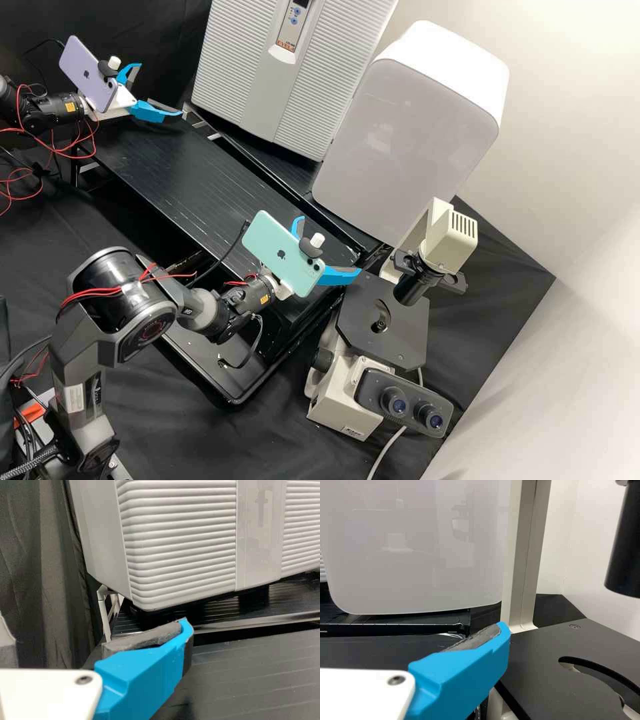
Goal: Slide the petri dish to the left
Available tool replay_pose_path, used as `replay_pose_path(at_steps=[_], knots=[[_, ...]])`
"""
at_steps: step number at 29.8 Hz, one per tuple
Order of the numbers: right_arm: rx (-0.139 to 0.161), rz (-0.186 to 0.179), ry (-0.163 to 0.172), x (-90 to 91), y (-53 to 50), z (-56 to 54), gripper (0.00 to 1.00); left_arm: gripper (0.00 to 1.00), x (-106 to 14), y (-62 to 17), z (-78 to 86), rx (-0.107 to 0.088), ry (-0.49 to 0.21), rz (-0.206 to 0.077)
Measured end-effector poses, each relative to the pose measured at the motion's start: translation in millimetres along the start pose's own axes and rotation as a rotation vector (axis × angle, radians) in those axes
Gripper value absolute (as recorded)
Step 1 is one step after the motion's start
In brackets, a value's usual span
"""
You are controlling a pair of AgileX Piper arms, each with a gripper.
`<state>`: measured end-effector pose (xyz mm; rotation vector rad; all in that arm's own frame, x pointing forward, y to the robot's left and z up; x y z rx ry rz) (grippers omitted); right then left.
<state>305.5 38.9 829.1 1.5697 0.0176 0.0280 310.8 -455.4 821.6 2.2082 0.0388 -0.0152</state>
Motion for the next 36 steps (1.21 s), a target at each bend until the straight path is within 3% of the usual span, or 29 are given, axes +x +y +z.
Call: replay_pose_path(at_steps=[10, 15, 20, 27, 36], knots=[[0.000, 0.005, 0.005, 0.0, 0.4, -0.5, 1.00, 1.00, 0.0, 0.0, 0.0, 0.000, 0.000, 0.000], [-0.001, -0.010, 0.009, -5.4, -5.2, 1.3, 1.00, 1.00, 0.0, 0.0, 0.0, 0.000, 0.000, 0.000], [0.000, -0.047, 0.019, -21.3, -14.5, -2.2, 1.00, 1.00, 0.0, 0.0, 0.0, 0.000, 0.000, 0.000], [-0.001, -0.039, 0.059, -40.8, -21.5, -1.1, 1.00, 1.00, 0.0, 0.0, 0.0, 0.000, 0.000, 0.000], [-0.001, -0.050, 0.056, -54.1, -31.1, 8.3, 1.00, 1.00, 0.0, 0.0, 0.0, 0.000, 0.000, 0.000]])
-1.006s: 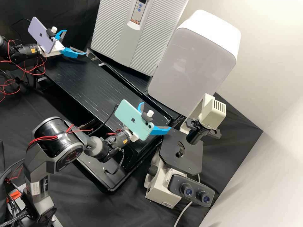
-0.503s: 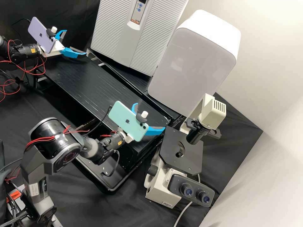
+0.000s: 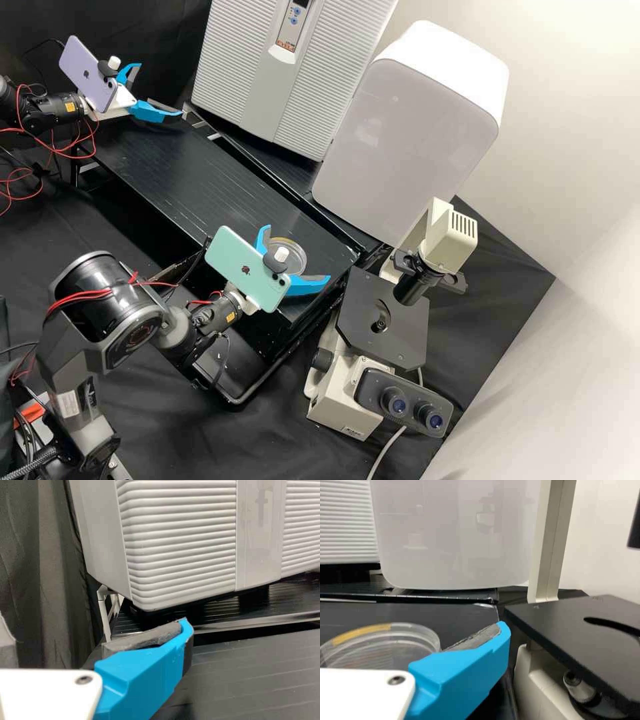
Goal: Slide the petri dish to the left
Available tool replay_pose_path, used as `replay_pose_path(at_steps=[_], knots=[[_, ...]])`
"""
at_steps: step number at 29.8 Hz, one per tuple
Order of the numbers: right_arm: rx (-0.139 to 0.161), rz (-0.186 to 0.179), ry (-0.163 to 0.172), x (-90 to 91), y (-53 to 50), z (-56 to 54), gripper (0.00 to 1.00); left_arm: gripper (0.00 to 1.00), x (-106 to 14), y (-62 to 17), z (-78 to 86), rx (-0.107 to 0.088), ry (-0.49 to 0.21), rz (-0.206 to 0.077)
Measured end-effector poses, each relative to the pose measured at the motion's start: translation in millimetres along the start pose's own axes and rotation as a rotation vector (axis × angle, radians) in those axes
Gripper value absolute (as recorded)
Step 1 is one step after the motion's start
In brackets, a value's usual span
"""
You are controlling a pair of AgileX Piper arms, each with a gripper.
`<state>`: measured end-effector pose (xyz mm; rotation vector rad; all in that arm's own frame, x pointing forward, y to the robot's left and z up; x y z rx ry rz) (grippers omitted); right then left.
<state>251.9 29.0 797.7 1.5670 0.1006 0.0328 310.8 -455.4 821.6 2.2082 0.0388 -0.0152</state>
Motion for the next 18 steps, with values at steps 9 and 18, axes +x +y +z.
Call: replay_pose_path(at_steps=[9, 18], knots=[[0.007, 0.000, 0.029, -2.5, -9.4, -0.2, 1.00, 1.00, 0.0, 0.0, 0.0, 0.000, 0.000, 0.000], [-0.016, -0.047, 0.043, -2.6, -20.5, -4.7, 1.00, 1.00, 0.0, 0.0, 0.0, 0.000, 0.000, 0.000]])
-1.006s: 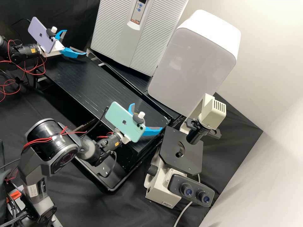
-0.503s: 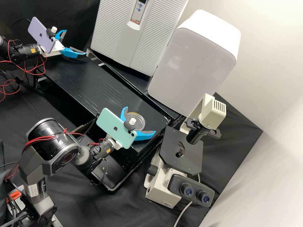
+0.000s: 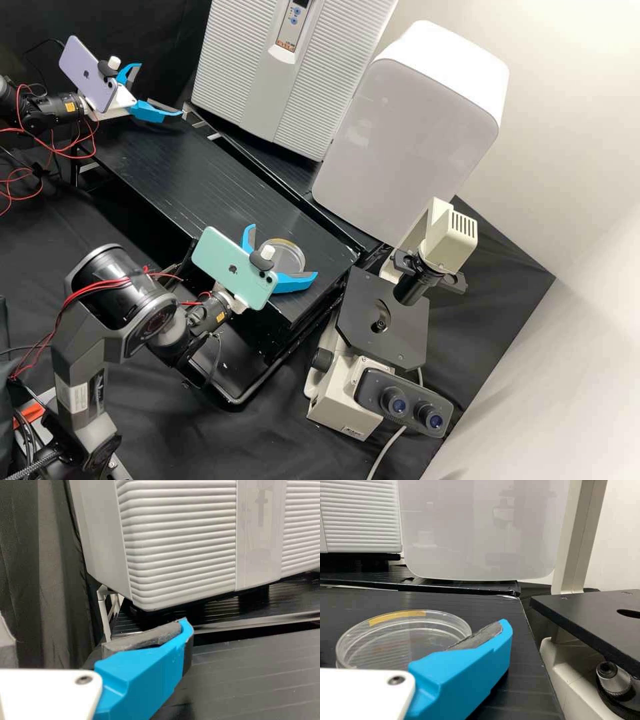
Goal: Slide the petri dish to the left
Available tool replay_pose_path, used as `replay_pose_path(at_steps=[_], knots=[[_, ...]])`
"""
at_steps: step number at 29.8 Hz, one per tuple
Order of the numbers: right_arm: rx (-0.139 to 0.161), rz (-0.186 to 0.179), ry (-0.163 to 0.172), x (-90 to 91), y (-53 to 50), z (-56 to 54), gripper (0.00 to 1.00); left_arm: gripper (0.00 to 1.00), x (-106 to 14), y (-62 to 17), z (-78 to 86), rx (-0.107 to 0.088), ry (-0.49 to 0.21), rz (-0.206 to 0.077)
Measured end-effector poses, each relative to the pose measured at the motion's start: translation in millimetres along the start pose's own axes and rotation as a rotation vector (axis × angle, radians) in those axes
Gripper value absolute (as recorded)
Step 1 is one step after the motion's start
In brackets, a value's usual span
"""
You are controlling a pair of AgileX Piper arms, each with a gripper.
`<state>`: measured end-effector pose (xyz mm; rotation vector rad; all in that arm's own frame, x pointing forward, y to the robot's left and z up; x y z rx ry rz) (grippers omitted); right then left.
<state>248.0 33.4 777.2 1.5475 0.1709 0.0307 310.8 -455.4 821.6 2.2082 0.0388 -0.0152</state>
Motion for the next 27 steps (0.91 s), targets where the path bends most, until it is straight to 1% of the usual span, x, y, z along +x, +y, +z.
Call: replay_pose_path(at_steps=[13, 17, 20, 23, 27], knots=[[0.000, -0.004, 0.002, -0.3, -1.0, -0.5, 1.00, 1.00, 0.0, 0.0, 0.0, 0.000, 0.000, 0.000], [0.000, -0.018, -0.012, -4.0, -4.1, 2.3, 1.00, 1.00, 0.0, 0.0, 0.0, 0.000, 0.000, 0.000], [0.009, -0.027, -0.013, -5.6, -6.0, 3.4, 1.00, 1.00, 0.0, 0.0, 0.0, 0.000, 0.000, 0.000], [0.020, -0.032, -0.007, -6.7, -5.9, 4.0, 1.00, 1.00, 0.0, 0.0, 0.0, 0.000, 0.000, 0.000], [0.023, -0.041, -0.003, -7.7, -6.0, 4.9, 1.00, 1.00, 0.0, 0.0, 0.0, 0.000, 0.000, 0.000]])
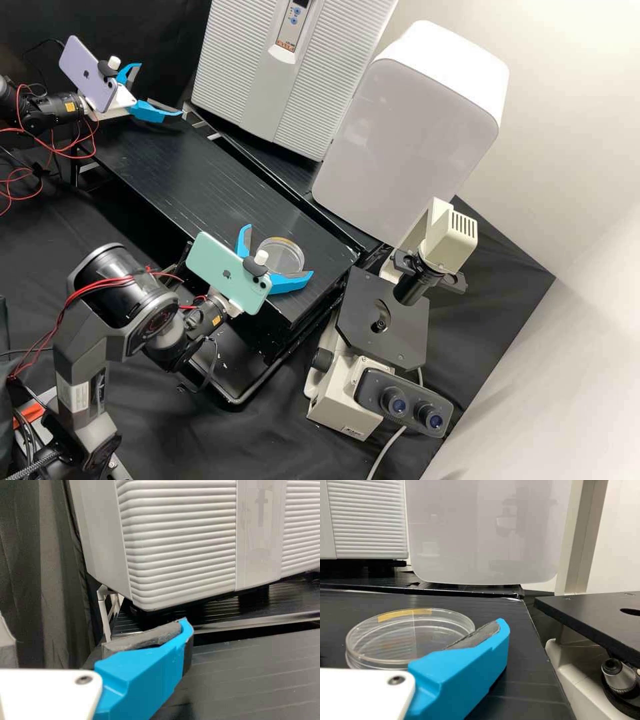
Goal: Slide the petri dish to the left
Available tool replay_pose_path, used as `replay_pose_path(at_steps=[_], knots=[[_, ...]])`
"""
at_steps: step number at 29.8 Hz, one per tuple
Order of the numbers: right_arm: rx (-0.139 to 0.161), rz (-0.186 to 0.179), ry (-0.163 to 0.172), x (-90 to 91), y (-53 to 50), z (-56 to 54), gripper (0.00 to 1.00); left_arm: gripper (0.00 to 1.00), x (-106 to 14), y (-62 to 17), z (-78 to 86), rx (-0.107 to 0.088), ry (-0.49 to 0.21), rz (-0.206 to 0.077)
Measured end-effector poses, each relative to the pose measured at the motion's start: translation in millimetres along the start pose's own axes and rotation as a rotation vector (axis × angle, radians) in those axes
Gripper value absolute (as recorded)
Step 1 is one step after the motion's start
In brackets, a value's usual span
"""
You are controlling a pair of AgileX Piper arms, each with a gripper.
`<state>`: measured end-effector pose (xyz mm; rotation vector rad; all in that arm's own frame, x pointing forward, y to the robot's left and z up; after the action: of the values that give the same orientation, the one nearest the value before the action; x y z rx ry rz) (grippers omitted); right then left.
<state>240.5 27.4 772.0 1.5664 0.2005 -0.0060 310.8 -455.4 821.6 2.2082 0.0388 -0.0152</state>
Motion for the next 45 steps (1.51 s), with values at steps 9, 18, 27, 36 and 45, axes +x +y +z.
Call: replay_pose_path(at_steps=[9, 18, 27, 36, 45], knots=[[0.023, -0.013, 0.009, -0.5, -0.7, -0.2, 0.00, 1.00, 0.0, 0.0, 0.0, 0.000, 0.000, 0.000], [0.030, -0.014, 0.010, -0.5, -0.8, -0.3, 0.00, 1.00, 0.0, 0.0, 0.0, 0.000, 0.000, 0.000], [0.037, -0.013, 0.009, -0.5, -0.7, -0.2, 0.00, 1.00, 0.0, 0.0, 0.0, 0.000, 0.000, 0.000], [0.035, -0.009, 0.006, -0.6, 0.7, 1.2, 0.00, 1.00, 0.0, 0.0, 0.0, 0.000, 0.000, 0.000], [0.041, -0.043, 0.024, 5.7, -6.8, -8.7, 0.00, 1.00, 0.0, 0.0, 0.0, 0.000, 0.000, 0.000]])
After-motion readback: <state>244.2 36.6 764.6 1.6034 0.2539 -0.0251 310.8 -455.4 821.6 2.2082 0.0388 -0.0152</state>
